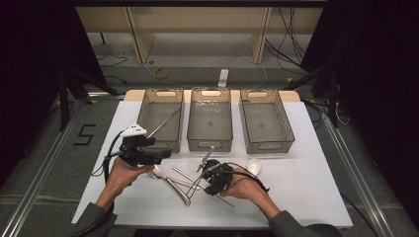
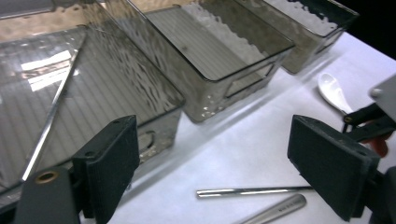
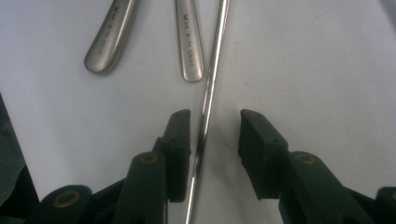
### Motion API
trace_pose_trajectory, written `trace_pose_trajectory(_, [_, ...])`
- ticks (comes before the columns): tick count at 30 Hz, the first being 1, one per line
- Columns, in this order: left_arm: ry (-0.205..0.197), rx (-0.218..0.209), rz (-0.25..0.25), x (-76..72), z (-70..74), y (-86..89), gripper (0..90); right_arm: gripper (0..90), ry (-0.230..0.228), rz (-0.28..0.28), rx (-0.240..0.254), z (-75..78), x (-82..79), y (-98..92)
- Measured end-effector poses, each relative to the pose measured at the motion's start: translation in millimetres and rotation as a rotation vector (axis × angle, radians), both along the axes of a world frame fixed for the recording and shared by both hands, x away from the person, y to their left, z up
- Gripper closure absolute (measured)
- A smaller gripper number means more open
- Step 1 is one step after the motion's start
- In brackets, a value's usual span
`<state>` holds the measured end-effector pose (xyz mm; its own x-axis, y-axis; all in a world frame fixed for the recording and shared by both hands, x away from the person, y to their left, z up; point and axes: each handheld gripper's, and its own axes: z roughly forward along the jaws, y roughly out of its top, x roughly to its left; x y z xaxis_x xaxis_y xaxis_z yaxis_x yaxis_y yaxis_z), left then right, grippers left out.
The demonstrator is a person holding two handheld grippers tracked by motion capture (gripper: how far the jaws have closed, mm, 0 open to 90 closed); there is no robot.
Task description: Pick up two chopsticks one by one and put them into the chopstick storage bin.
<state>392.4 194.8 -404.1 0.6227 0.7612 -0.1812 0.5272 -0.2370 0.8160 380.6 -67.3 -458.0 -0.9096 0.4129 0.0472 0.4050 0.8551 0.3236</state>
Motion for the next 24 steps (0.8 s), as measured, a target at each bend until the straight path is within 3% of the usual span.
trace_pose_trajectory(6, [0.001, -0.009, 0.011, -6.0, -5.5, 2.6, 16.5, 71.1, -0.014, 0.017, -0.031, -3.0, -0.7, 3.5])
trace_pose_trajectory(10, [0.014, -0.015, 0.005, -7.9, -8.3, 3.1, 16.6, 74.4, 0.002, 0.005, -0.027, -2.9, 0.8, 3.4])
trace_pose_trajectory(15, [0.011, 0.012, -0.006, -10.7, -9.7, 0.6, 16.6, 79.0, -0.003, 0.005, -0.035, -3.1, 2.9, 3.4])
trace_pose_trajectory(24, [0.003, 0.023, -0.007, -14.3, -10.2, 0.8, 16.7, 83.6, 0.001, 0.001, -0.055, -2.8, 5.1, 5.0])
